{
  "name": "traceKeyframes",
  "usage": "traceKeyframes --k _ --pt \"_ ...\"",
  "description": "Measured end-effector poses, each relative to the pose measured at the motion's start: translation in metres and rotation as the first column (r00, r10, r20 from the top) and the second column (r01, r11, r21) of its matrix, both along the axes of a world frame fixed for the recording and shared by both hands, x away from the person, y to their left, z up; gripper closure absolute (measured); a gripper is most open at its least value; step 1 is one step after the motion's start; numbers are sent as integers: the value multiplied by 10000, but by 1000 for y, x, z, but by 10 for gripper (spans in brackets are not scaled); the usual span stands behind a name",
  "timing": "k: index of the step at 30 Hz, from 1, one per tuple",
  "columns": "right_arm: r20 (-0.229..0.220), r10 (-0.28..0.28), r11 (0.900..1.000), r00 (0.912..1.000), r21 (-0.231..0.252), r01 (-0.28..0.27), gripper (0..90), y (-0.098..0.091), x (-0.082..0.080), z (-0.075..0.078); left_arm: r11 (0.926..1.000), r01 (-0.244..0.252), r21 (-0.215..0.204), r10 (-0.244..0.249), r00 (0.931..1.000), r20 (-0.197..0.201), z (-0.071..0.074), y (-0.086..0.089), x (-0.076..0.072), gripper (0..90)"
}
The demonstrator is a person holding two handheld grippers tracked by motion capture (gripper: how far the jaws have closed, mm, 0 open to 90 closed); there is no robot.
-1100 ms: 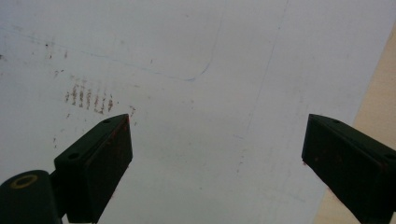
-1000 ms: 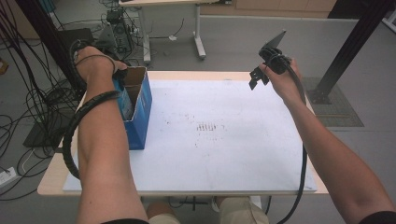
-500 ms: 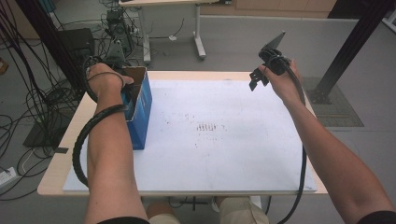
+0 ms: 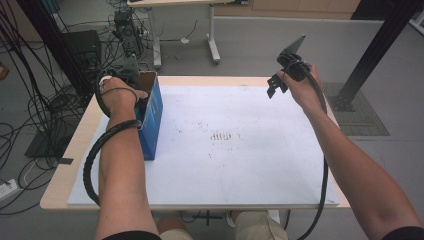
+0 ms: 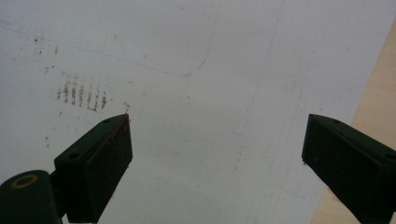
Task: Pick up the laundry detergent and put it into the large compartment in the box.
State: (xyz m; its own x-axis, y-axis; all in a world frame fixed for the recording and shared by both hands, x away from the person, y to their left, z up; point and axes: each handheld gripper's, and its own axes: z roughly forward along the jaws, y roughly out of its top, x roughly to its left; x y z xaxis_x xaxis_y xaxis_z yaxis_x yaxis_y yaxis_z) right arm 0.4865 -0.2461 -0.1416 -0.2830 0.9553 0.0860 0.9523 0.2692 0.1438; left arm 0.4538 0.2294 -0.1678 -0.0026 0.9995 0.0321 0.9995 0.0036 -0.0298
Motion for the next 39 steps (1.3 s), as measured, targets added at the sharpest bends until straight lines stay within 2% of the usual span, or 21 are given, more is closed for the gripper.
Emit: traceKeyframes --k 9,39 --pt "28 -82 10000 10000 -1 82 86 -3 -2 0 9999 113 108 -112 9999 -65 -4 -5 1 372" --pt "-13 -152 9999 9999 -6 152 87 -2 -3 -2 9998 126 130 -128 9998 164 -5 -6 -3 368"
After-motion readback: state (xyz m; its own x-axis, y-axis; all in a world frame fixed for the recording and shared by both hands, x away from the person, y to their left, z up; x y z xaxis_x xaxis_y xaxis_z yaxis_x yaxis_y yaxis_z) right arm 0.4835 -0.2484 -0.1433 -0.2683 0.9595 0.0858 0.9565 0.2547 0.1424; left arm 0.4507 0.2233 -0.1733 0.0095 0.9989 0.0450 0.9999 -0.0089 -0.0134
